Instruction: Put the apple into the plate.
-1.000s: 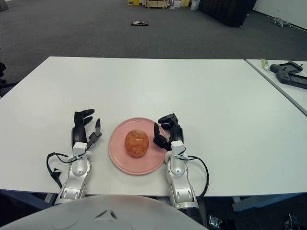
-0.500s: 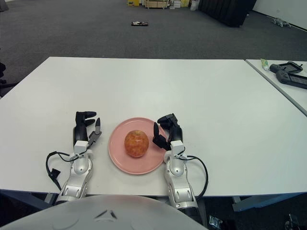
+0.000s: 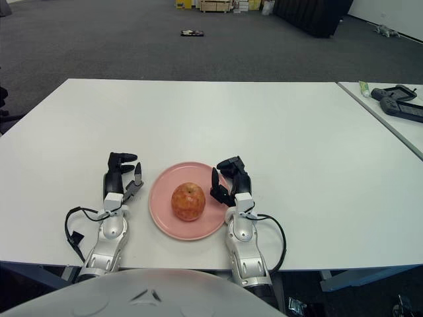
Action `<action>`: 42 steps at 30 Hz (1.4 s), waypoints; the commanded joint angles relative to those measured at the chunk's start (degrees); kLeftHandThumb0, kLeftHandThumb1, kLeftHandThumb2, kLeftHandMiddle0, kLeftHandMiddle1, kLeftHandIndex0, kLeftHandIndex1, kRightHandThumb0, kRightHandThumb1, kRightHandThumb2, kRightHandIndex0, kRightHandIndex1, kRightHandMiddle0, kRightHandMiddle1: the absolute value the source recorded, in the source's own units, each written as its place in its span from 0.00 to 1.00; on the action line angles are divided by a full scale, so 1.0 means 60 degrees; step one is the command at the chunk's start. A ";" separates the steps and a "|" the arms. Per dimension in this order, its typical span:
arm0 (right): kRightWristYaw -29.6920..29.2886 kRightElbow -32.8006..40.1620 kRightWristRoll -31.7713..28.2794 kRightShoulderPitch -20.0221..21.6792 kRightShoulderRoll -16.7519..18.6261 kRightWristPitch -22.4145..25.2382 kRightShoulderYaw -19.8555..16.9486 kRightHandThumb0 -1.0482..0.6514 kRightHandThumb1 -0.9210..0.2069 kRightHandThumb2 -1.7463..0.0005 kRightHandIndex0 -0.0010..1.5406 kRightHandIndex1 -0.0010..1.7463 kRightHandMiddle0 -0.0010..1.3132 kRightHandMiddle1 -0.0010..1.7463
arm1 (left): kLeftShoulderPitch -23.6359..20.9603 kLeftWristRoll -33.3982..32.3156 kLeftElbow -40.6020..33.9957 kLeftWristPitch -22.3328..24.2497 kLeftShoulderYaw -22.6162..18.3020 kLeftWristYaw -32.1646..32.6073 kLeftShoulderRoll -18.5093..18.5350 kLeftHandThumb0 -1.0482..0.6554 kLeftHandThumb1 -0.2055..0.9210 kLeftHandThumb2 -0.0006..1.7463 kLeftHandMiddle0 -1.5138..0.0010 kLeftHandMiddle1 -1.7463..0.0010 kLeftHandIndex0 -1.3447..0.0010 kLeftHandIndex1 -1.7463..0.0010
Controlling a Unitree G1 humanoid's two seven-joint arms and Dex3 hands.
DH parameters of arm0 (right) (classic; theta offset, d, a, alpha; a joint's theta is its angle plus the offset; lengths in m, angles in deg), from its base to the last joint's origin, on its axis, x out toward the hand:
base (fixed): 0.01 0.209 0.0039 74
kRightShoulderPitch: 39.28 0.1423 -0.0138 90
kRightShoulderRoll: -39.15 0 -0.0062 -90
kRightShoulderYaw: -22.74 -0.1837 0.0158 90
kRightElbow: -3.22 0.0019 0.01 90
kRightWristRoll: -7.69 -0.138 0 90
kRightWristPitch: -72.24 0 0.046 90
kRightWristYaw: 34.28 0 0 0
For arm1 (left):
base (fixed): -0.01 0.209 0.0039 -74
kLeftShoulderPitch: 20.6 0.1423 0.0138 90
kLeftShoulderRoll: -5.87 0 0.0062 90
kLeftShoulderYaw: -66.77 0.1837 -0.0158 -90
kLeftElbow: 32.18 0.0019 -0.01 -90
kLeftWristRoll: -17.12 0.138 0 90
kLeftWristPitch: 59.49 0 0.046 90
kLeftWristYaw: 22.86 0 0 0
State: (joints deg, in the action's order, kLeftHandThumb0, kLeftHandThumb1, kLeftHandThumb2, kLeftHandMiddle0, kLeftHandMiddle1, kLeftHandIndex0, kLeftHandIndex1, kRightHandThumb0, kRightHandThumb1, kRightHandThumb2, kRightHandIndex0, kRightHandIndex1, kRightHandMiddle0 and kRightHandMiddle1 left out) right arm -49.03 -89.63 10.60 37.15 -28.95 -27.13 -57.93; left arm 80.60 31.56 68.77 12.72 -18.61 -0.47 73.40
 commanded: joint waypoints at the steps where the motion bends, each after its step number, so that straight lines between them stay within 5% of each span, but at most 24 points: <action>1: -0.0002 -0.0250 -0.0135 0.0187 0.0690 0.0043 0.0154 0.38 0.27 0.46 0.39 0.84 0.29 1.00 | 0.0131 -0.0103 0.0214 0.0305 0.0088 -0.0273 -0.0009 0.39 0.81 0.47 0.59 0.00 0.76 0.00; 42: 0.0121 -0.0477 -0.0329 0.0274 0.0651 -0.0026 0.0675 0.39 0.24 0.48 0.39 0.89 0.28 1.00 | 0.0394 -0.0397 -0.0616 0.1274 0.0316 -0.1814 0.0347 0.39 0.76 0.51 0.53 0.00 0.73 0.00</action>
State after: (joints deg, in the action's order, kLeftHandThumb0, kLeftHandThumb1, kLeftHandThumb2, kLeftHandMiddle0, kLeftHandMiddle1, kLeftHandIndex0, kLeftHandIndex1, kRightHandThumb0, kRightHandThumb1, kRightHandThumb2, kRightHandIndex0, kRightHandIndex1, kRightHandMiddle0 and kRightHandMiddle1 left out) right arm -48.05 -91.97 8.92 38.67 -28.98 -28.62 -54.31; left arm 81.67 29.24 64.44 17.86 -17.23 -10.17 75.15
